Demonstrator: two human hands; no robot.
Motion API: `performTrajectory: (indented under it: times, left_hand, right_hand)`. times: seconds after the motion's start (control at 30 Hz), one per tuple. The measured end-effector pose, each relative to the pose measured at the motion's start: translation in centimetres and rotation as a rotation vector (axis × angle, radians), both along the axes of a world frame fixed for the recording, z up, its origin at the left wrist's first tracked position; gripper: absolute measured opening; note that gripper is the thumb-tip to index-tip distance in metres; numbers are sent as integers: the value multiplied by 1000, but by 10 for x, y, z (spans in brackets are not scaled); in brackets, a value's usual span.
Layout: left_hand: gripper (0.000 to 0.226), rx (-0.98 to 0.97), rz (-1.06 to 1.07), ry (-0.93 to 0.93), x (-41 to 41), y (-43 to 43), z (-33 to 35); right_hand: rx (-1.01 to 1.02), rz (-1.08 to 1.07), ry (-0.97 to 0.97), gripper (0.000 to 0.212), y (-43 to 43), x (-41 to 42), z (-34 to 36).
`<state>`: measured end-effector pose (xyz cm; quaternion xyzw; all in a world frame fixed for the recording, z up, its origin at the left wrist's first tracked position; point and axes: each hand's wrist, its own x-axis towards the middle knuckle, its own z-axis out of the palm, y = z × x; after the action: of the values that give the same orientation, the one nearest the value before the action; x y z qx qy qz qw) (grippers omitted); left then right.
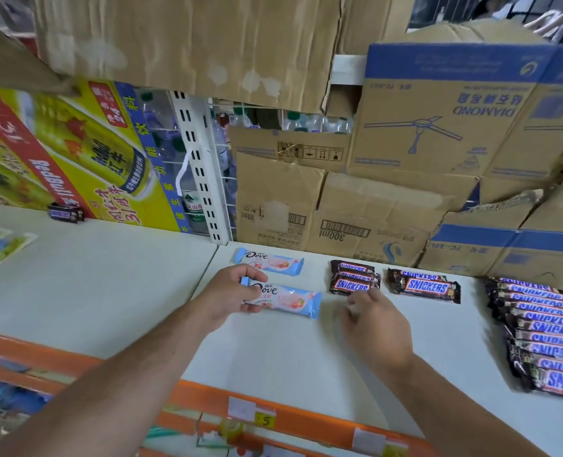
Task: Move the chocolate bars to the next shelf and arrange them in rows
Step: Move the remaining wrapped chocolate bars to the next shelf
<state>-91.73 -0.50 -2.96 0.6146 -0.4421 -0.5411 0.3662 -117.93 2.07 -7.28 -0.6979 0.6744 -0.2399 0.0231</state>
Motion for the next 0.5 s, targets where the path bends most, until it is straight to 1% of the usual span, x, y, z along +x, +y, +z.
performTrajectory:
  times: [0.07,0.13,0.17,0.23,0.27,0.43,0.5]
  left_hand:
    - [20,-16,4,12,7,-7,0]
    - [20,-32,7,10,14,-16,1]
    - [20,-46,4,5,18,-20,1]
    - [21,-73,2,-21,25,-29,0]
    - [22,-86,-1,-43,27,-34,-2]
    - [21,-184,-47,-215,35,-54,-5]
    - [19,-263,-72,-328,37,-61,-8]
  right_hand:
    - [-46,134,83,24,8,15,-10]
    - [-56,199,95,27,17,35,-14]
    - [-37,211,94,32,21,44,-14]
    - [6,205,117,43,25,56,-12]
    - [12,200,127,45,26,58,-11]
    - [30,184,103,43,28,61,-9]
    - [42,172,98,43,28,64,-8]
